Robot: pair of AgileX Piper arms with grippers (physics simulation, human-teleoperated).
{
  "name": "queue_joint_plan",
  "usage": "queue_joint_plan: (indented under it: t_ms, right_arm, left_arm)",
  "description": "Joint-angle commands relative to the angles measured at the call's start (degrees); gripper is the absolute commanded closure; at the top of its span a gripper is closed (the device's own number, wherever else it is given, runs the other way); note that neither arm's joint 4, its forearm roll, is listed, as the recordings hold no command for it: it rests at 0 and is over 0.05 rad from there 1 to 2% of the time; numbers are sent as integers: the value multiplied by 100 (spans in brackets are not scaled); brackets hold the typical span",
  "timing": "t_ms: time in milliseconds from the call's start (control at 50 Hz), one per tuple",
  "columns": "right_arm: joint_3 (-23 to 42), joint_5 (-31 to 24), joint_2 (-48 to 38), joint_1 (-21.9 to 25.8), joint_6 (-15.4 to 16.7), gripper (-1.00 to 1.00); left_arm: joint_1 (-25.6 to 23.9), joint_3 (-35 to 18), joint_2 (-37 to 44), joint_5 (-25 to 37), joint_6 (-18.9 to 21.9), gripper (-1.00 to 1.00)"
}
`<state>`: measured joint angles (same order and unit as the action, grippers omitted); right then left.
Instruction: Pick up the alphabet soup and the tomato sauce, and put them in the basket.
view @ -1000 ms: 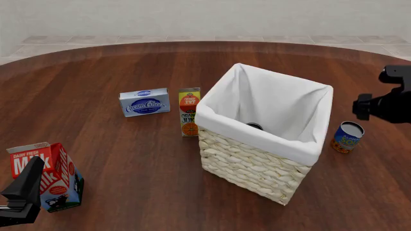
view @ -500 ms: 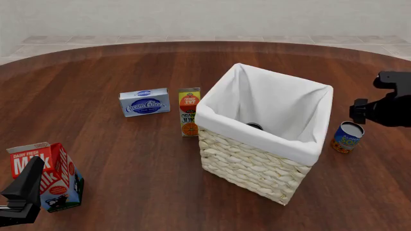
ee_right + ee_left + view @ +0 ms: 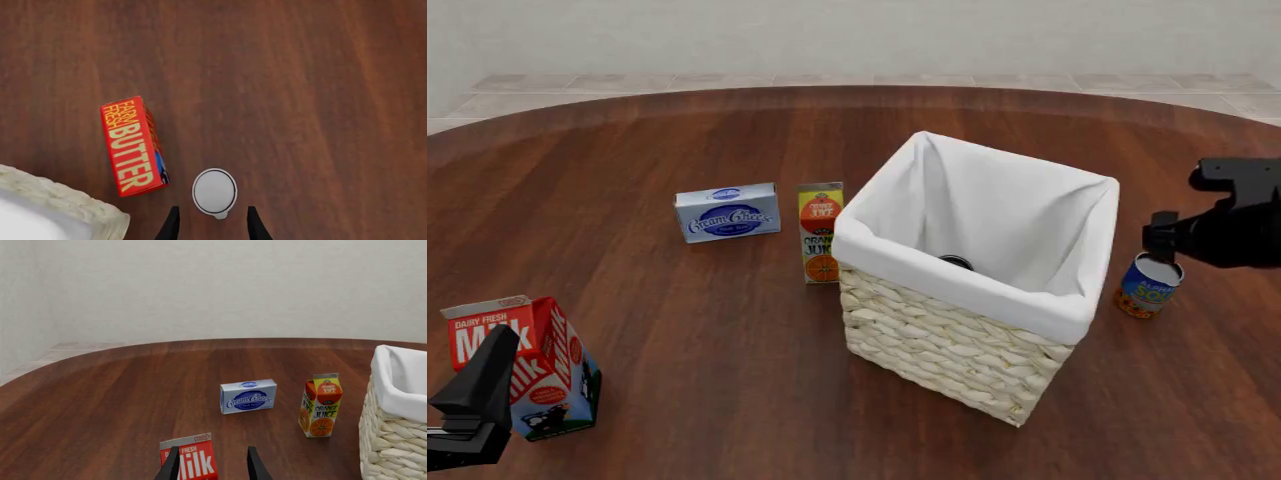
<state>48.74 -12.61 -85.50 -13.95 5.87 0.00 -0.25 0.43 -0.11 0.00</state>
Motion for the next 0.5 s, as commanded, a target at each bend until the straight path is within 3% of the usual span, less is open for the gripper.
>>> queue_joint_plan:
  t_ms: [20, 500]
  right_arm:
    - [-33, 133, -155, 39, -3, -100]
    - [-47, 339, -439, 35, 52, -100]
  left_arm:
    - [0, 0, 0, 0, 0, -100]
    - [0, 0, 0, 0, 0, -100]
